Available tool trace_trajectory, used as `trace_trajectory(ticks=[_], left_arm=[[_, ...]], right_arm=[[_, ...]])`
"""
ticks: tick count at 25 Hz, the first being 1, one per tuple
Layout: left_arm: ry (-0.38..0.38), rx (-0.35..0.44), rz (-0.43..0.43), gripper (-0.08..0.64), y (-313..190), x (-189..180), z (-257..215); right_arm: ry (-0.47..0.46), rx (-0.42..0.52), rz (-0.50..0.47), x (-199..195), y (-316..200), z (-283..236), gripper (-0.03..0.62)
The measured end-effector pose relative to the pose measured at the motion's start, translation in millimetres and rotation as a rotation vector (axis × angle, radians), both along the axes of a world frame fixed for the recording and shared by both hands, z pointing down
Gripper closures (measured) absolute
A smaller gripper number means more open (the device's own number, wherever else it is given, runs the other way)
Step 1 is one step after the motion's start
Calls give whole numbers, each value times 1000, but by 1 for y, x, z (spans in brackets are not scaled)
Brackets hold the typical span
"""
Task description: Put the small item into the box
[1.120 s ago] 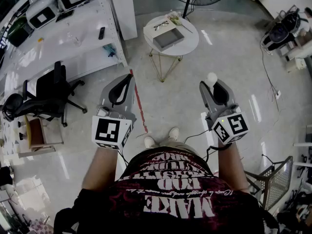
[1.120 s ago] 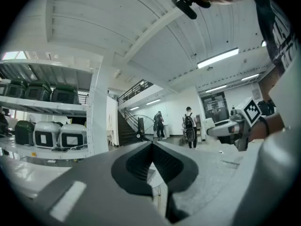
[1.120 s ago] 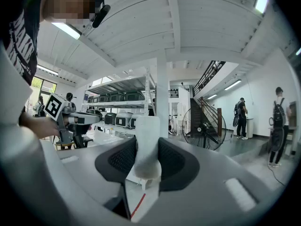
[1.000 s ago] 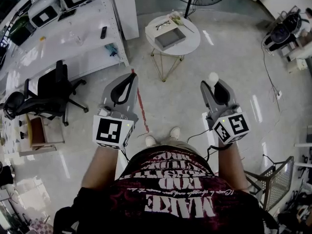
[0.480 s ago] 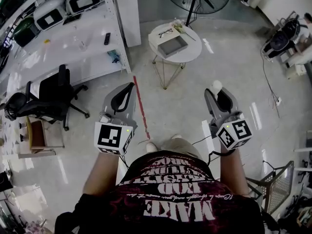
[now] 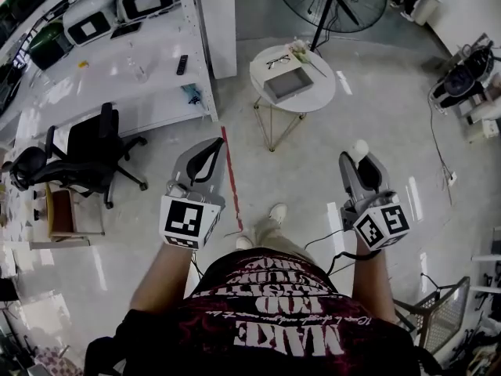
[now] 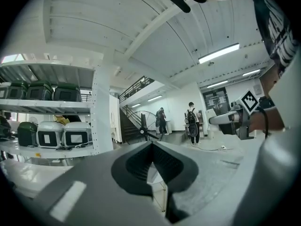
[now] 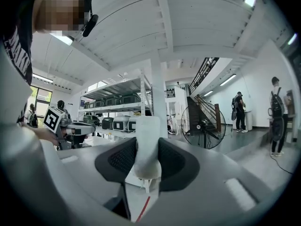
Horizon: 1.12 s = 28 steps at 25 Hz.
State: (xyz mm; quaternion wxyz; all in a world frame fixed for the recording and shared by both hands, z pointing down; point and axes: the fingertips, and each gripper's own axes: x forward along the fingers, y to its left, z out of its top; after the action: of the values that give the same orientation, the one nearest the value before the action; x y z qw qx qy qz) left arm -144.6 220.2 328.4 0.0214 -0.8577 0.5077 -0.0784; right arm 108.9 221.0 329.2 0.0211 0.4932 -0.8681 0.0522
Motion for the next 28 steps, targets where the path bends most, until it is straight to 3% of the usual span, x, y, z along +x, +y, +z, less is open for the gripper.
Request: trace_trajectory(ticks=[12,28], left_arm=[[23,14,25,560,-84,31,2],[-7,-9,-17,558,-173,67,3]], right_arm=[[-24,-34,-39,8,-77,15,431],[-50,-63,-128,20,-164,23,431]])
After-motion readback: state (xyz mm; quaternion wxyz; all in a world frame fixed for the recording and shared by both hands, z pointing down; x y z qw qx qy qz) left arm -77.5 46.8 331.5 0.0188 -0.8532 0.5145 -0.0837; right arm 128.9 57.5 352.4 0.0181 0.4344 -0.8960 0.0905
